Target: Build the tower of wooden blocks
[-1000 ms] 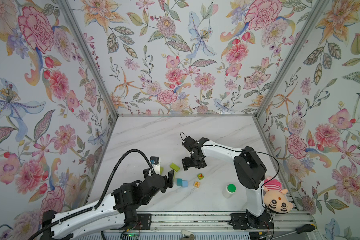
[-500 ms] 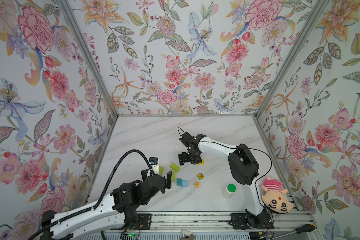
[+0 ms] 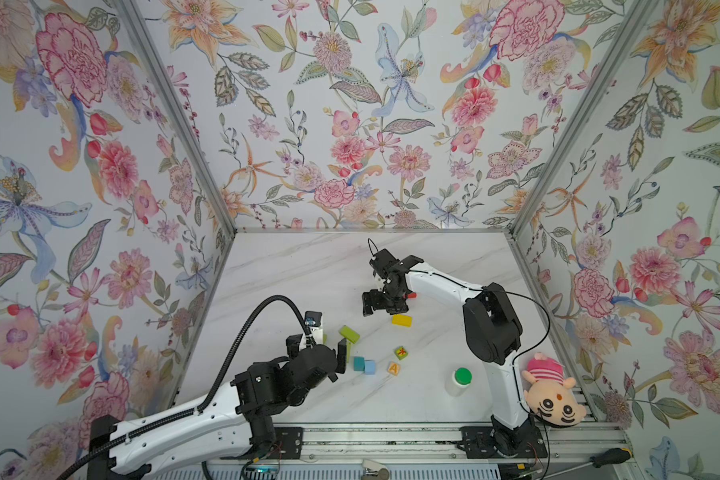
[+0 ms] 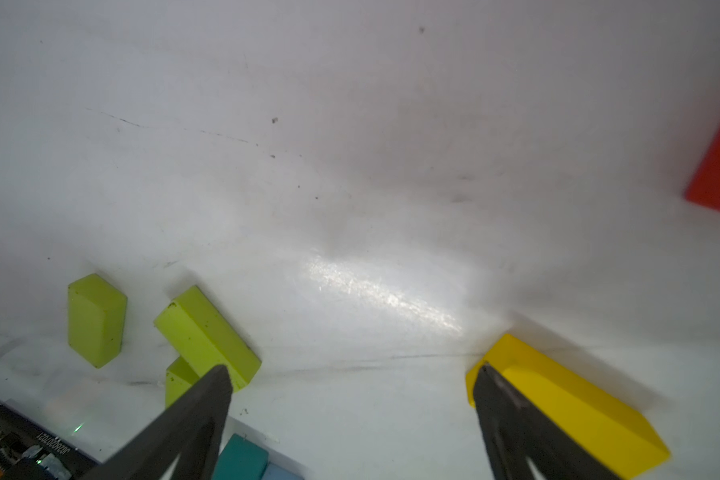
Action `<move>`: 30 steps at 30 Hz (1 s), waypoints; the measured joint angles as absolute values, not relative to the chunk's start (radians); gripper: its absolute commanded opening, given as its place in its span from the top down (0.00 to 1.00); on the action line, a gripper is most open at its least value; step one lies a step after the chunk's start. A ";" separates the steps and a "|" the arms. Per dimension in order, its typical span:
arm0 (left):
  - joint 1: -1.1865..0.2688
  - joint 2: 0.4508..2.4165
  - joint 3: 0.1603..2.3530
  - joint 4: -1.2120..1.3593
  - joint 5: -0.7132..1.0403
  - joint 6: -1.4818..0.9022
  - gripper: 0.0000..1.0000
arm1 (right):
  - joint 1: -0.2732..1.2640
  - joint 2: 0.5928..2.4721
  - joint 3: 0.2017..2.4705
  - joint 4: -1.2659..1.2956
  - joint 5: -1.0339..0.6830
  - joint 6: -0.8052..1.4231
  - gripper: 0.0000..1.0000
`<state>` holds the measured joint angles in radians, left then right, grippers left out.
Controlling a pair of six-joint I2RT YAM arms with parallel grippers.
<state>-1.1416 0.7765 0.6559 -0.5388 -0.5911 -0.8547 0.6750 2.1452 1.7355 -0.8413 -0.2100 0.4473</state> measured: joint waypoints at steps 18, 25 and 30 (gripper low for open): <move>-1.132 0.850 0.657 -0.436 -0.582 -0.841 0.01 | 0.506 2.105 1.602 -0.834 -0.250 0.352 0.08; -1.132 0.864 0.660 -0.420 -0.578 -0.841 0.01 | 0.506 2.082 1.576 -0.806 -0.292 0.343 0.08; -1.132 0.873 0.662 -0.413 -0.563 -0.841 0.01 | 0.506 2.036 1.509 -0.784 -0.307 0.339 0.08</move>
